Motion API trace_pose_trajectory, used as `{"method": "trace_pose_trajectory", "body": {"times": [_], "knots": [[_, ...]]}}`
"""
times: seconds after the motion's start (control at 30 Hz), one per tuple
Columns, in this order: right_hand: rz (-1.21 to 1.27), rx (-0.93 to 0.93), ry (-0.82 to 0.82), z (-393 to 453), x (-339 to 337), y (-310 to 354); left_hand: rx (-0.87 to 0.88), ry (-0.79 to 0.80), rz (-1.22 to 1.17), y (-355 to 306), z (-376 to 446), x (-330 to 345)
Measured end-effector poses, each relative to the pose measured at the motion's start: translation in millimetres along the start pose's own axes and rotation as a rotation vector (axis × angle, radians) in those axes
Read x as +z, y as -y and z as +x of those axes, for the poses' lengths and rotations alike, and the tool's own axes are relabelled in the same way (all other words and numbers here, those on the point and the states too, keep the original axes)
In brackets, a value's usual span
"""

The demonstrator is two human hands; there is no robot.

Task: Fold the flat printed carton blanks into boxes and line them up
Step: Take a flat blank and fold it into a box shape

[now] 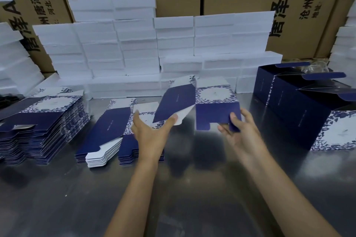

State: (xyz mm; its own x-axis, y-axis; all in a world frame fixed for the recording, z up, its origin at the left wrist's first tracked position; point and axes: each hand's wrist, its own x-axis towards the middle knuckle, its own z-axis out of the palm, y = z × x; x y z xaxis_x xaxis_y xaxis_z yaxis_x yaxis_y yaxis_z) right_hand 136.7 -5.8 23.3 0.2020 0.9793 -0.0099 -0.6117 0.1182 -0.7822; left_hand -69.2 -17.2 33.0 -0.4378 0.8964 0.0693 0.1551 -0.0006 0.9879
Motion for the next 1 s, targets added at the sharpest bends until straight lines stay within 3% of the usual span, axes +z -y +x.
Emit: {"method": "trace_pose_trajectory", "body": {"times": [0.07, 0.17, 0.37, 0.6, 0.77, 0.93, 1.0], "knots": [[0.046, 0.018, 0.031, -6, -14, 4, -0.195, 0.263, -0.299, 1, -5, 2], [0.057, 0.067, 0.072, -13, -23, 7, -0.24, 0.456, -0.548, 10, -5, 14], [-0.189, 0.114, 0.102, -14, -31, 9, -0.115, 0.477, -0.524, 8, -9, 14], [-0.192, 0.157, 0.141, -18, -35, 13, -0.157, 0.377, -0.468, -4, -23, 17], [-0.199, 0.212, 0.138, -19, -30, 17, 0.094, 0.412, -0.232, -6, -26, 17], [-0.088, 0.269, 0.235, -20, -34, 24, 0.525, 0.408, 0.086, 5, -27, 20], [-0.008, 0.262, 0.188, -21, -34, 24, 0.69, 0.376, 0.287, 13, -22, 20]]}}
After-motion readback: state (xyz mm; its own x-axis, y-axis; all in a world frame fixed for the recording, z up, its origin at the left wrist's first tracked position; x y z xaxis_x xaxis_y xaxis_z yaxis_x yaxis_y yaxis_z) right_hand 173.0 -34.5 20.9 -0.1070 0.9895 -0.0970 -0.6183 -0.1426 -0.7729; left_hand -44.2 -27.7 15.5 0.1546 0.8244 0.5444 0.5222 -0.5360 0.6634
